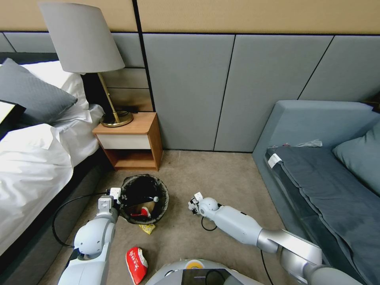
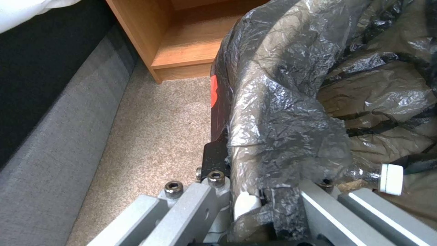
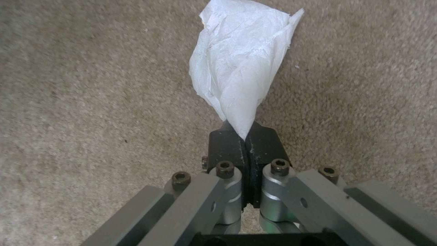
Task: Pick up the trash bin, then pick up the garbage from the floor and place it into the trash bin.
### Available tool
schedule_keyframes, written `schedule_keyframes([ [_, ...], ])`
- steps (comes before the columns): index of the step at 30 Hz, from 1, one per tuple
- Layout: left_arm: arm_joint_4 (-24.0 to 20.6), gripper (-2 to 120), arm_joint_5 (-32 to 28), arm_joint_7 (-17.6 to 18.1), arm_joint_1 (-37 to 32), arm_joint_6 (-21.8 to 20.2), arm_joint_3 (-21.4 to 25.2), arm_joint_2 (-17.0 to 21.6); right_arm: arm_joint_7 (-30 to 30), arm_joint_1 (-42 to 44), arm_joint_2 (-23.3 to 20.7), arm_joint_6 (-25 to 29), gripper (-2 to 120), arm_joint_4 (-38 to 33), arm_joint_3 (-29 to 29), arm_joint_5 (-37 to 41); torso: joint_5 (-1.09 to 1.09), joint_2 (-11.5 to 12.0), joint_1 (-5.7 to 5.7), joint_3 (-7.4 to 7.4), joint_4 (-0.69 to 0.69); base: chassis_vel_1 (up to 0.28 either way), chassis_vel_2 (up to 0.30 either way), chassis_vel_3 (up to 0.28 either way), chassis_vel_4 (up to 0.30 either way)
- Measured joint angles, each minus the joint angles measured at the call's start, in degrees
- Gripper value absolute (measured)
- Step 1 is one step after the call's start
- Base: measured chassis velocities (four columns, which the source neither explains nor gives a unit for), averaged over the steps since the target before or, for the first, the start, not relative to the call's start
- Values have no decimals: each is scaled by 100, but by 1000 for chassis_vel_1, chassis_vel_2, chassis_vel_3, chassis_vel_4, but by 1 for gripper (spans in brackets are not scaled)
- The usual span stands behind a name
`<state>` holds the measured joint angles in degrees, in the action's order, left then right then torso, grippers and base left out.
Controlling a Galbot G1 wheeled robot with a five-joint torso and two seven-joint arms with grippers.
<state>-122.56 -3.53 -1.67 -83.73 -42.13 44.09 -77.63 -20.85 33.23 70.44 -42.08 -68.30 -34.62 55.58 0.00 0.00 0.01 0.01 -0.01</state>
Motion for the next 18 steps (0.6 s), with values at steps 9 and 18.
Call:
schedule_keyframes([
  [9,7,0,13,-1,-6,0,-12,4,-5,-5,-75,-3,0,-122,60,39,0,-1,0,0,0,0,0,0,0],
  [18,-93,0,6,-30,-17,0,23,90,-473,-112,-1042,-6,0,-1497,358,928,1,-1,-1,-1,-2,0,0,0,0],
])
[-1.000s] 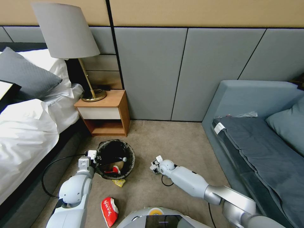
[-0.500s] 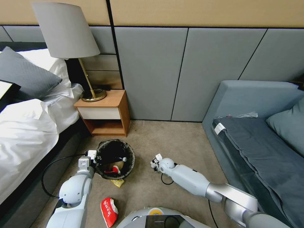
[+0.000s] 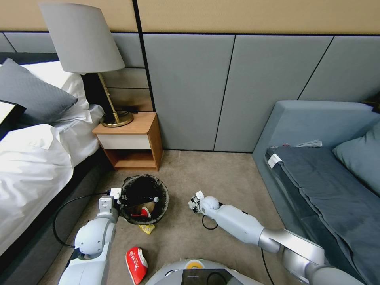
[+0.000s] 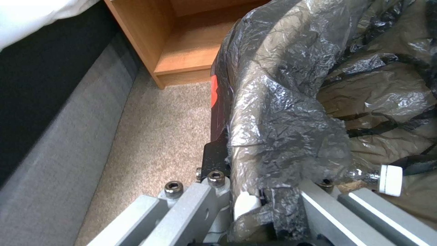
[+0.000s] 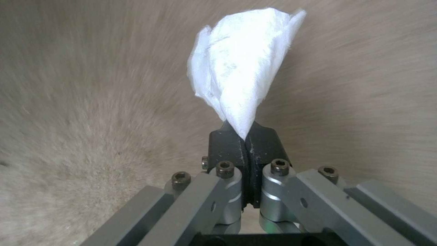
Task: Pick up the trash bin, then pick up the garbage from the floor and place it into the trash bin.
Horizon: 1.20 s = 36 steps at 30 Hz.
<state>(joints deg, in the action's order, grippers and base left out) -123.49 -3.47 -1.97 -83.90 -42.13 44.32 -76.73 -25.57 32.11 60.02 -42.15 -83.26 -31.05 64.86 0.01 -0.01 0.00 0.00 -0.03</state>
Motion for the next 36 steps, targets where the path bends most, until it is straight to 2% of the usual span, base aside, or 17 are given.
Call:
schedule_keyframes([
  [2,-2,0,-1,-5,3,0,-1,0,-86,-19,-143,0,0,-248,105,184,0,0,0,0,0,0,0,0,0],
  [5,-4,0,13,-27,14,0,-24,-23,-321,-50,-595,0,0,-1340,611,816,1,0,0,0,3,0,0,0,0],
  [7,-4,0,21,-32,18,0,-29,-31,-344,-48,-687,0,0,-1547,733,895,0,0,0,0,3,0,0,0,0],
  [9,-4,0,42,-46,22,0,-44,-57,-416,-9,-1004,0,0,-2195,1149,1171,1,0,0,0,2,0,0,0,0],
  [14,21,0,68,-56,36,0,-55,-85,-477,2,-1432,0,0,-2863,1584,1455,1,0,0,0,0,0,0,0,0],
  [17,52,0,84,-63,51,0,-67,-116,-615,-94,-1784,0,0,-3598,1940,1911,0,0,0,0,0,0,0,0,0],
  [19,59,0,87,-65,54,0,-70,-122,-643,-132,-1818,0,0,-3719,1989,2009,0,-1,0,0,0,0,0,0,0],
  [20,74,0,100,-66,59,0,-77,-140,-699,-303,-1857,1,0,-4029,2093,2311,0,-1,0,0,0,0,0,0,0],
  [25,94,0,112,-72,66,0,-89,-162,-790,-901,-1689,0,0,-4330,2034,2833,0,-1,0,0,2,0,0,0,0],
  [28,108,0,128,-79,76,0,-90,-182,-843,-1741,-1350,2,0,-4392,1739,3317,-1,-1,0,0,4,0,0,0,0],
  [36,124,0,143,-89,73,0,-75,-229,-780,-2861,-690,1,0,-4079,1043,3767,-2,-1,0,0,2,0,0,0,0],
])
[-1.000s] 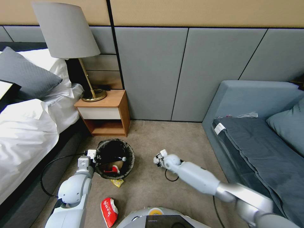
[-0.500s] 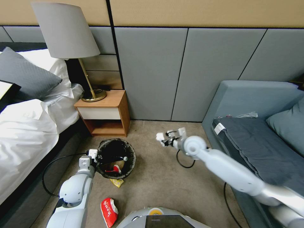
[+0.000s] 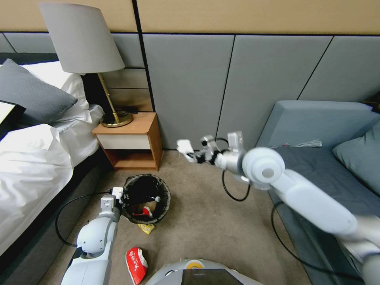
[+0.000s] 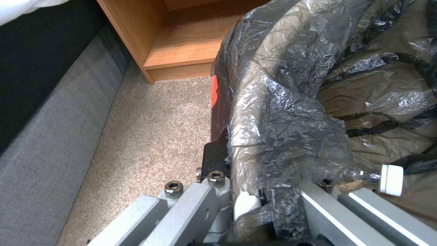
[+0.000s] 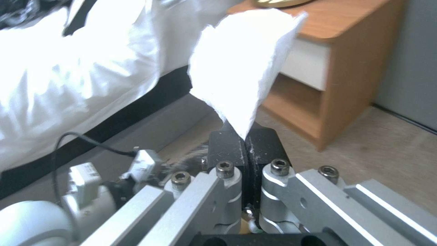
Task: Pick up the trash bin, then pick up the garbage from the floor and place it into the trash bin.
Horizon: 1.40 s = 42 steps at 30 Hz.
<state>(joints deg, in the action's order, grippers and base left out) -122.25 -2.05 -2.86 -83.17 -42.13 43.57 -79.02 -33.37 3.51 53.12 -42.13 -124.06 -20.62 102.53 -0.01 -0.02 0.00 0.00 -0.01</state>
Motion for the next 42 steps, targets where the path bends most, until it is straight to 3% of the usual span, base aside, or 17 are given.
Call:
schedule_keyframes([
  [4,12,0,1,-2,10,0,5,-17,34,-262,284,0,0,290,-352,5,-1,0,0,0,0,0,0,0,0],
  [6,18,0,1,-2,22,0,6,-27,8,-320,624,1,0,530,-704,-61,0,0,0,0,-1,0,0,0,0],
  [14,46,0,-2,-2,55,0,37,-12,-48,-61,1412,0,0,1036,-1613,-500,0,0,0,0,1,0,0,0,0],
  [25,101,0,-25,-1,79,0,44,-5,-169,291,1554,0,0,1282,-2107,-740,0,0,0,0,0,0,0,0,0],
  [37,128,0,-48,4,77,0,60,26,-212,481,1839,0,0,1571,-2196,-926,0,0,0,0,0,0,0,0,0],
  [40,128,0,-54,9,61,0,66,26,-264,490,1883,0,3,1606,-2211,-958,0,0,0,0,0,0,0,0,0],
  [42,128,0,-59,12,38,0,73,26,-286,508,1896,0,13,1633,-2206,-983,0,0,0,0,0,0,0,0,0],
])
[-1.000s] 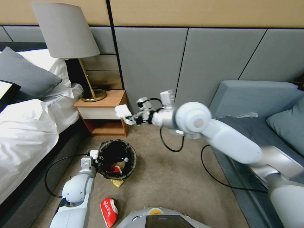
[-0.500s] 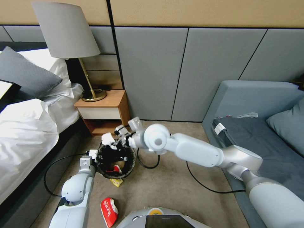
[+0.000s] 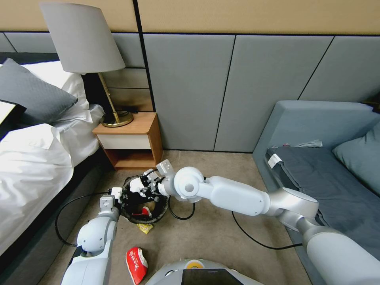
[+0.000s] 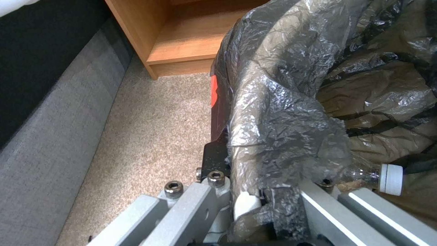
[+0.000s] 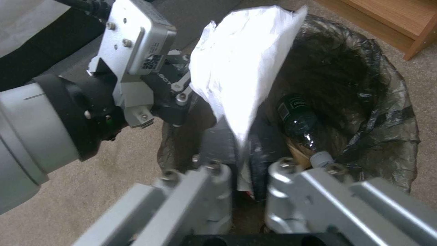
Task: Pick up the trash bin, then pick up the garbage from the floor and place it into the trash bin.
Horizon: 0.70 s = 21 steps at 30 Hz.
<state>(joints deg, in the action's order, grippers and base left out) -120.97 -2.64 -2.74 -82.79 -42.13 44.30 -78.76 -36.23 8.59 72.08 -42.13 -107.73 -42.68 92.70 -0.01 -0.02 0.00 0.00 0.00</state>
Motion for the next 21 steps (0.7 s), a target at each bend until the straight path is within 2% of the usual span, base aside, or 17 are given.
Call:
schedule_keyframes([
  [1,0,0,-1,2,-7,0,4,2,-7,5,-1,0,18,6,8,-6,0,0,0,0,0,0,0,0,0],
  [2,0,0,-1,2,-7,0,4,2,-7,5,-1,0,18,6,8,-6,0,0,0,0,0,0,0,0,0],
  [5,0,0,-8,2,-14,0,6,13,-7,40,-23,0,34,10,62,-28,1,0,0,0,0,0,0,0,0],
  [6,0,0,-8,2,-14,0,6,13,-7,40,-23,0,34,10,62,-28,1,0,0,0,0,0,0,0,0],
  [9,3,0,-10,4,-12,0,8,12,-7,82,-55,4,47,1,141,-53,1,0,0,0,0,0,0,0,0],
  [10,3,0,-10,4,-12,0,8,12,-7,82,-55,4,47,1,141,-53,1,0,0,0,0,0,0,0,0],
  [11,3,0,-10,4,-13,0,8,11,-5,87,-72,4,53,-9,172,-53,1,0,0,0,-1,0,0,0,0],
  [12,5,0,-10,5,-13,0,8,12,-2,87,-84,4,55,-14,201,-53,1,0,0,0,0,0,0,0,0],
  [13,14,0,-11,5,-11,0,11,13,10,87,-106,3,62,-21,246,-53,1,0,0,0,-1,0,0,0,0],
  [14,14,0,-11,5,-11,0,11,13,10,87,-106,3,62,-21,246,-53,1,0,0,0,-1,0,0,0,0],
  [17,17,0,-11,7,-4,0,14,19,24,100,-162,2,76,-23,314,-67,1,0,0,0,0,0,0,0,0],
  [18,17,0,-11,7,-4,0,14,19,24,100,-162,2,76,-23,314,-67,1,0,0,0,0,0,0,0,0],
  [21,-14,0,-15,8,-5,0,21,24,33,125,-248,1,92,-63,319,-85,1,0,0,0,-1,0,0,0,0],
])
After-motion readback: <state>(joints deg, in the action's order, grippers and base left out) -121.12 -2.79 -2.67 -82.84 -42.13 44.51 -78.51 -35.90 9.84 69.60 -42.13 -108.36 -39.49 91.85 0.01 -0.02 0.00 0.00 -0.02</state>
